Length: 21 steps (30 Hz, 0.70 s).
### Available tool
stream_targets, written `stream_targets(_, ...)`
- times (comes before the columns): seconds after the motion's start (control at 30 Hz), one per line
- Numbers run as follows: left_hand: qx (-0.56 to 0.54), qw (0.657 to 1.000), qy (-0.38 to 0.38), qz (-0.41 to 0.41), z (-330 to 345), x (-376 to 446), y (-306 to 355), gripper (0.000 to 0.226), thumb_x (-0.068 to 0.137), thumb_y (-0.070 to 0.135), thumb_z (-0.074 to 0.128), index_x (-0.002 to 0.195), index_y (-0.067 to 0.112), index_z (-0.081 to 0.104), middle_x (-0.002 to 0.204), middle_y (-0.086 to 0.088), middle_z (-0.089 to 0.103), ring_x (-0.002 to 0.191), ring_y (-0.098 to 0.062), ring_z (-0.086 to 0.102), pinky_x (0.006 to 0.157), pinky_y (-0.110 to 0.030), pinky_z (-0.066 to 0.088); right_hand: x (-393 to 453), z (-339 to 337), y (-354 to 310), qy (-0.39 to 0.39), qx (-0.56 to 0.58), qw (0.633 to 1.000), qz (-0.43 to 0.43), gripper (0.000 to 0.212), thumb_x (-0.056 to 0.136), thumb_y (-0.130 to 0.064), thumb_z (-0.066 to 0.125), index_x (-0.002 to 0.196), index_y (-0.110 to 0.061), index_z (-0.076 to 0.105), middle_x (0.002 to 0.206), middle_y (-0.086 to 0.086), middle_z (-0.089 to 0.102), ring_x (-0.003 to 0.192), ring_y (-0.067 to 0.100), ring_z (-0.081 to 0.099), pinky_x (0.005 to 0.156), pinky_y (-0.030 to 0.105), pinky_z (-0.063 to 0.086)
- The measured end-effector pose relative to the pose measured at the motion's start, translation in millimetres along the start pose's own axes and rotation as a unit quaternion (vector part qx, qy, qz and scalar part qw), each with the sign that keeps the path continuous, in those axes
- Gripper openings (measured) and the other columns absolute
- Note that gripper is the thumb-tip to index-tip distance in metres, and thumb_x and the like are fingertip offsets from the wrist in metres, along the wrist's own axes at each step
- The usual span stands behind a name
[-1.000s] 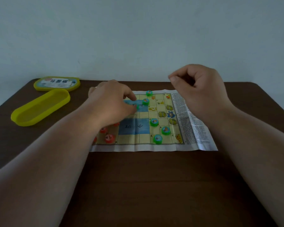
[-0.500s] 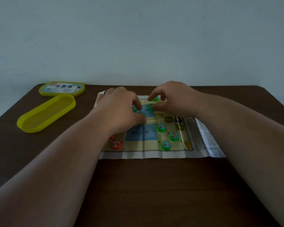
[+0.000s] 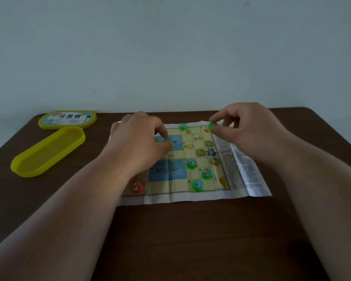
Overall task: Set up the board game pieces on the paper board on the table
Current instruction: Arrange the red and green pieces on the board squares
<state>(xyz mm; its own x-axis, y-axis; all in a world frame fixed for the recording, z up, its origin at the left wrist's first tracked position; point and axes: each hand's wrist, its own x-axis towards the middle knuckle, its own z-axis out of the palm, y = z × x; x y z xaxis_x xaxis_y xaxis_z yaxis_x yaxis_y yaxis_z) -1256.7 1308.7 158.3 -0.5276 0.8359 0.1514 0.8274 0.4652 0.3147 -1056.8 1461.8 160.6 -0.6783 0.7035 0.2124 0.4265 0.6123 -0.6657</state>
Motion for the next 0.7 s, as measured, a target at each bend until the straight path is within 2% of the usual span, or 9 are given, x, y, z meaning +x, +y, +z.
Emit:
stream_targets(0.1,-0.014,0.999,0.023,0.021,4,-3,3,0.026,0.089,0.061,0.068,0.108,0.043,0.069,0.112,0.021,0.059,0.116,-0.012,0.054,0.105,-0.047,0.037,-7,2,14,0.005,-0.040,0.999,0.023,0.021,0.094,-0.037,0.076,0.115,-0.034,0.076,0.094,-0.021,0.062,0.078,-0.003,0.054,0.062,0.021,0.037)
stream_targets(0.2,-0.022,0.998,0.033,0.039,7,-6,6,0.022,0.091,0.059,0.067,0.106,0.043,0.067,0.106,0.024,0.057,0.112,-0.009,0.051,0.100,-0.043,0.034,-9,5,19,-0.002,-0.049,0.999,0.013,0.023,0.094,-0.036,0.075,0.117,-0.035,0.075,0.103,-0.025,0.065,0.091,-0.004,0.057,0.067,0.017,0.039)
stream_targets(0.3,-0.019,0.997,0.058,0.045,7,-6,7,0.022,0.090,0.059,0.068,0.106,0.043,0.068,0.105,0.023,0.058,0.109,-0.008,0.054,0.102,-0.044,0.036,-9,8,21,0.022,-0.035,0.999,-0.003,0.022,0.095,-0.034,0.074,0.117,-0.035,0.074,0.102,-0.023,0.065,0.093,-0.004,0.058,0.067,0.016,0.039)
stream_targets(0.4,-0.020,0.997,0.070,0.029,6,-6,9,0.024,0.088,0.062,0.068,0.104,0.044,0.069,0.104,0.023,0.060,0.108,-0.008,0.056,0.102,-0.047,0.038,-5,11,25,0.067,-0.025,0.997,-0.008,0.025,0.095,-0.033,0.072,0.120,-0.032,0.075,0.100,-0.020,0.063,0.088,-0.004,0.057,0.066,0.016,0.038)
stream_targets(0.5,-0.001,0.998,0.061,-0.002,3,-6,13,0.026,0.087,0.063,0.069,0.104,0.044,0.070,0.108,0.022,0.063,0.112,-0.012,0.058,0.101,-0.049,0.039,1,16,29,0.101,-0.024,0.995,-0.001,0.025,0.096,-0.033,0.071,0.120,-0.030,0.074,0.099,-0.018,0.064,0.082,-0.002,0.052,0.065,0.019,0.038)
stream_targets(0.6,0.023,0.999,0.026,-0.025,-2,-1,21,0.026,0.087,0.062,0.071,0.106,0.043,0.069,0.115,0.020,0.066,0.116,-0.016,0.058,0.106,-0.052,0.040,3,22,33,0.121,-0.026,0.992,0.002,0.025,0.095,-0.033,0.071,0.119,-0.029,0.074,0.100,-0.015,0.066,0.091,0.007,0.055,0.073,0.025,0.041)
stream_targets(0.7,0.015,1.000,-0.003,-0.020,-7,13,30,0.024,0.086,0.059,0.074,0.101,0.042,0.069,0.110,0.021,0.067,0.112,-0.015,0.060,0.107,-0.053,0.041,6,26,35,0.133,-0.020,0.991,0.004,0.023,0.093,-0.031,0.071,0.116,-0.029,0.074,0.100,-0.015,0.066,0.098,0.012,0.058,0.079,0.031,0.048)
